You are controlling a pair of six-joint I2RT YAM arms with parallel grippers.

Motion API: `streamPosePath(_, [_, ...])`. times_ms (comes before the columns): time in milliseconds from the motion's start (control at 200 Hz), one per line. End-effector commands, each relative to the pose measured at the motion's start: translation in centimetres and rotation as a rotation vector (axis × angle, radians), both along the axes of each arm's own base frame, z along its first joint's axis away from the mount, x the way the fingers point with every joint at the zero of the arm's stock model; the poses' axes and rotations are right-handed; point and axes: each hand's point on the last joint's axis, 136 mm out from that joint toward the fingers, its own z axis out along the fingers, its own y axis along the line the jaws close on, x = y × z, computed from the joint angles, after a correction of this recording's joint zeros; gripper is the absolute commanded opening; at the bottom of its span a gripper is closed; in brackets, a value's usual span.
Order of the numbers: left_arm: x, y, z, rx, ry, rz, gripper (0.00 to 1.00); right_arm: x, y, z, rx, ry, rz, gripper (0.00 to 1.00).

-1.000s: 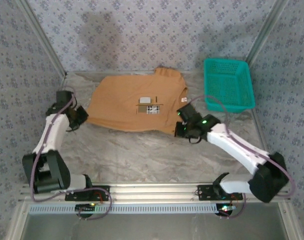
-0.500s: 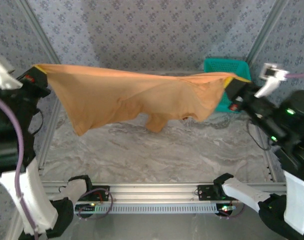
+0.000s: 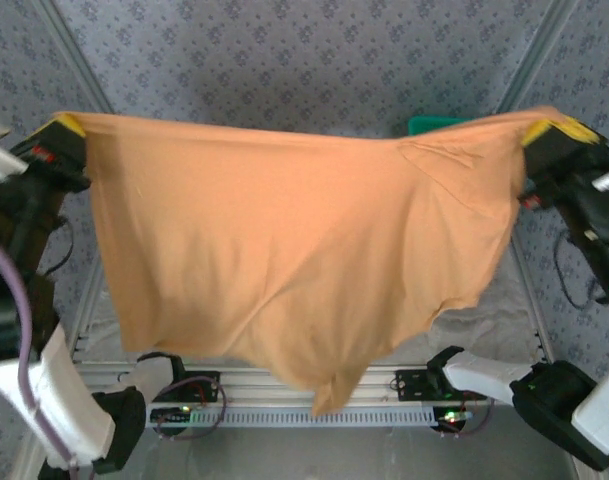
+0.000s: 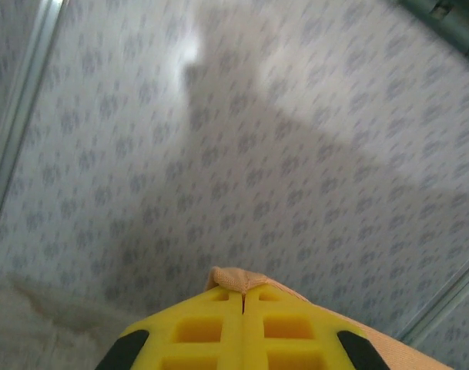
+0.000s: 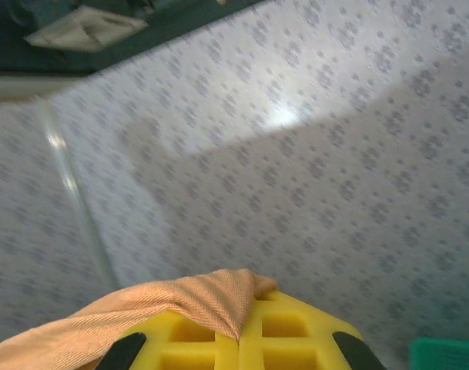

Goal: Fold the inside-out t-shirt

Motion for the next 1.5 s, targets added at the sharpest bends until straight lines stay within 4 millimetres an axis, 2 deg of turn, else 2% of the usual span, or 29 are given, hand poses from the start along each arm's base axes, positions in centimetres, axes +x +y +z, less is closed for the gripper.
streamPosePath(0, [8.8, 0.8, -8.3, -0.024, 0.235, -0.033, 0.0, 6.7, 1.4, -3.1, -0.161, 0.091, -0.161, 0.0])
streamPosePath(60, [11.6, 1.0, -12.0, -0.033, 0.299, -0.039, 0.0, 9.3, 2.2, -4.9, -0.183, 0.136, -0.173, 0.0])
streamPosePath(120, [13.9, 1.4, -15.8, -0.037, 0.362, -0.027, 0.0, 12.2, 2.6, -7.8, -0.193, 0.202, -0.189, 0.0])
streamPosePath(230, [17.4, 1.3, -22.6, -0.047, 0.471, -0.037, 0.0, 17.4, 3.4, -14.0, -0.168, 0.328, -0.171, 0.0])
streamPosePath(330, [20.4, 0.6, -29.6, -0.046, 0.609, -0.059, 0.0, 22.7, 4.0, -21.7, -0.128, 0.474, -0.154, 0.0])
streamPosePath(385, [21.7, 0.3, -33.6, -0.049, 0.691, -0.069, 0.0, 25.5, 3.7, -26.0, -0.101, 0.548, -0.18, 0.0])
streamPosePath(440, [22.9, 0.4, -37.5, -0.045, 0.759, -0.055, 0.0, 28.2, 3.9, -31.6, -0.086, 0.654, -0.182, 0.0])
streamPosePath(515, [24.7, 0.8, -42.9, -0.05, 0.844, -0.034, 0.0, 31.4, 4.2, -37.9, -0.064, 0.768, -0.178, 0.0])
streamPosePath(595, [27.0, 1.0, -47.3, -0.053, 0.926, -0.027, 0.0, 34.8, 4.8, -43.2, -0.062, 0.865, -0.178, 0.0])
streamPosePath(645, [28.6, 1.1, -49.2, -0.054, 0.961, -0.028, 0.0, 37.0, 5.2, -45.8, -0.067, 0.908, -0.185, 0.0])
streamPosePath(675, [29.6, 1.2, -50.3, -0.053, 0.98, -0.031, 0.04, 38.3, 5.4, -47.3, -0.072, 0.93, -0.196, 0.0])
streamPosePath(710, [30.8, 1.3, -50.8, -0.047, 0.994, -0.033, 0.11, 39.8, 5.4, -49.0, -0.074, 0.961, -0.216, 0.0])
streamPosePath(765, [32.7, 1.3, -51.3, -0.041, 1.007, -0.049, 0.13, 42.3, 6.1, -50.8, -0.061, 1.006, -0.207, 0.0])
streamPosePath(775, [32.9, 1.2, -51.5, -0.041, 1.013, -0.054, 0.14, 42.4, 6.3, -51.6, -0.059, 1.034, -0.198, 0.0])
streamPosePath(809, [33.9, 1.3, -51.1, -0.034, 1.013, -0.057, 0.22, 43.5, 6.9, -52.2, -0.033, 1.071, -0.171, 0.16])
streamPosePath(814, [34.0, 1.3, -51.1, -0.033, 1.016, -0.057, 0.24, 43.5, 6.8, -52.7, -0.032, 1.086, -0.171, 0.19])
streamPosePath(819, [34.2, 1.3, -51.0, -0.031, 1.014, -0.058, 0.27, 43.8, 6.9, -52.1, -0.024, 1.077, -0.167, 0.22])
streamPosePath(854, [34.8, 1.4, -50.6, -0.022, 1.016, -0.059, 0.42, 44.8, 7.4, -52.5, 0.006, 1.097, -0.142, 0.39])
streamPosePath(879, [35.5, 1.5, -49.5, -0.009, 0.995, -0.057, 0.58, 45.2, 7.6, -52.4, 0.032, 1.107, -0.132, 0.46])
streamPosePath(909, [35.9, 1.7, -48.7, 0.005, 0.988, -0.05, 0.65, 45.6, 7.9, -52.1, 0.063, 1.109, -0.123, 0.49])
streamPosePath(1009, [35.6, 2.3, -45.5, 0.043, 0.954, -0.001, 0.67, 45.7, 8.9, -49.8, 0.103, 1.065, -0.109, 0.51])
streamPosePath(1079, [34.1, 1.7, -43.2, 0.068, 0.914, 0.022, 0.66, 44.7, 9.2, -49.0, 0.102, 1.055, -0.12, 0.52])
streamPosePath(1089, [33.6, 1.4, -43.6, 0.071, 0.925, 0.019, 0.66, 44.4, 9.2, -49.0, 0.102, 1.06, -0.124, 0.52])
streamPosePath(1154, [31.3, -0.6, -43.0, 0.076, 0.902, -0.017, 0.65, 42.8, 9.4, -49.0, 0.123, 1.083, -0.119, 0.5])
streamPosePath(1254, [27.3, -4.3, -44.0, 0.032, 0.895, -0.117, 0.65, 39.1, 11.2, -50.9, 0.133, 1.172, -0.025, 0.45])
streamPosePath(1359, [23.5, -7.7, -46.6, -0.061, 0.916, -0.24, 0.65, 34.6, 13.1, -52.7, 0.116, 1.252, 0.073, 0.41])
streamPosePath(1414, [22.2, -8.6, -47.7, -0.09, 0.93, -0.279, 0.65, 32.7, 13.6, -53.3, 0.107, 1.269, 0.096, 0.41])
streamPosePath(1494, [20.9, -8.7, -49.6, -0.099, 0.972, -0.285, 0.64, 30.1, 13.8, -55.0, 0.112, 1.324, 0.104, 0.41])
